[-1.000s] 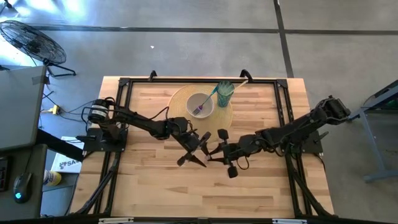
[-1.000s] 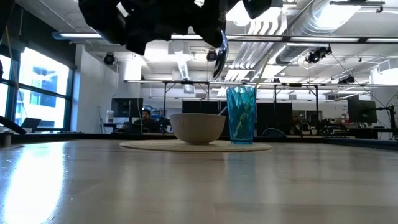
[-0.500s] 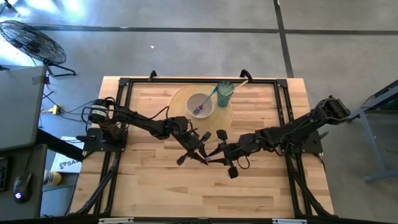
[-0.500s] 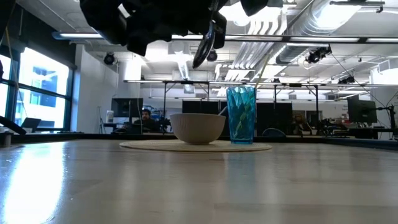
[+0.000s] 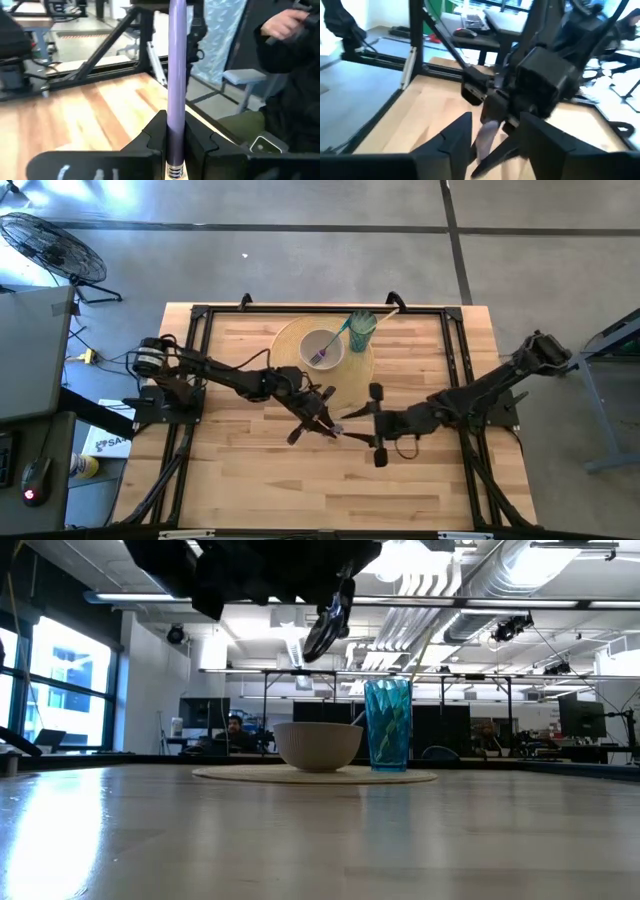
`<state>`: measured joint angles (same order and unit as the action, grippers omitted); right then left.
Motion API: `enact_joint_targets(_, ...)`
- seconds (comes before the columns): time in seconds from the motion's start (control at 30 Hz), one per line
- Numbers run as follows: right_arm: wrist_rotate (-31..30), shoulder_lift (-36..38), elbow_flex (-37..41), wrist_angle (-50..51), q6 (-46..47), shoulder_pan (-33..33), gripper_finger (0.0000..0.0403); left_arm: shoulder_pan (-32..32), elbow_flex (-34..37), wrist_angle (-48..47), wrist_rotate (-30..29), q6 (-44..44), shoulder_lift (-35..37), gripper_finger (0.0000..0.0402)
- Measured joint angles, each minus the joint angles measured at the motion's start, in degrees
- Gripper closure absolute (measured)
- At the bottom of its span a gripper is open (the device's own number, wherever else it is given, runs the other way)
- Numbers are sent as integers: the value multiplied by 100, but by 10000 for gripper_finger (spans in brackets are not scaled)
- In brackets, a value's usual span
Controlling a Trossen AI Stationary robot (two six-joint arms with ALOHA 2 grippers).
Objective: Pick & Place Utensil
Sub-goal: Put the purple spoon into the white bowl
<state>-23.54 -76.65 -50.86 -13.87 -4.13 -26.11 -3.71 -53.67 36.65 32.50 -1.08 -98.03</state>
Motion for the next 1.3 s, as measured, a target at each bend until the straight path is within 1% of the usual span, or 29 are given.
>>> enact_joint_targets(0.07,-341,168,-3,166,-26,-188,228,63,43,-114,-187,14,167,371)
enact_joint_targets(0.17,-627,340,-8,392,175,-436,211,267,273,64,-570,286,367,371)
enact_joint_targets(0.23,-675,355,-8,519,419,-568,204,471,484,265,-884,522,469,371)
enact_joint_targets(0.3,-637,326,-8,679,649,-678,202,737,690,679,-1167,830,523,371)
enact_joint_targets(0.4,-626,246,-8,812,981,-801,204,1202,920,1330,-1699,1392,523,371)
enact_joint_targets(0.43,-642,221,-8,854,1057,-841,205,1356,933,1454,-1961,1582,523,371)
enact_joint_targets(0.53,-651,114,-8,867,1169,-916,211,1805,927,1431,-2781,1904,526,371)
enact_joint_targets(0.57,-651,78,-8,865,1172,-938,213,1956,929,1349,-2969,2027,523,370)
enact_joint_targets(0.7,-646,-72,-8,864,1173,-982,221,2580,888,1115,-3054,2587,521,367)
enact_joint_targets(0.83,-656,-217,-8,847,1207,-990,230,3018,837,965,-3188,3268,217,370)
enact_joint_targets(0.97,-635,-349,-5,840,1242,-990,236,3113,837,1059,-3748,3697,-225,370)
enact_joint_targets(1.0,-635,-372,-5,835,1286,-990,238,3107,838,1032,-3829,3801,-328,369)
enact_joint_targets(1.1,-575,-409,-5,833,1333,-990,242,3013,778,1369,-3931,3952,-669,368)
enact_joint_targets(1.17,-539,-410,-5,826,1337,-990,245,2924,704,1323,-4048,3980,-752,368)
enact_joint_targets(1.3,-543,-410,-5,800,1328,-990,249,2713,572,882,-4611,3959,-869,367)
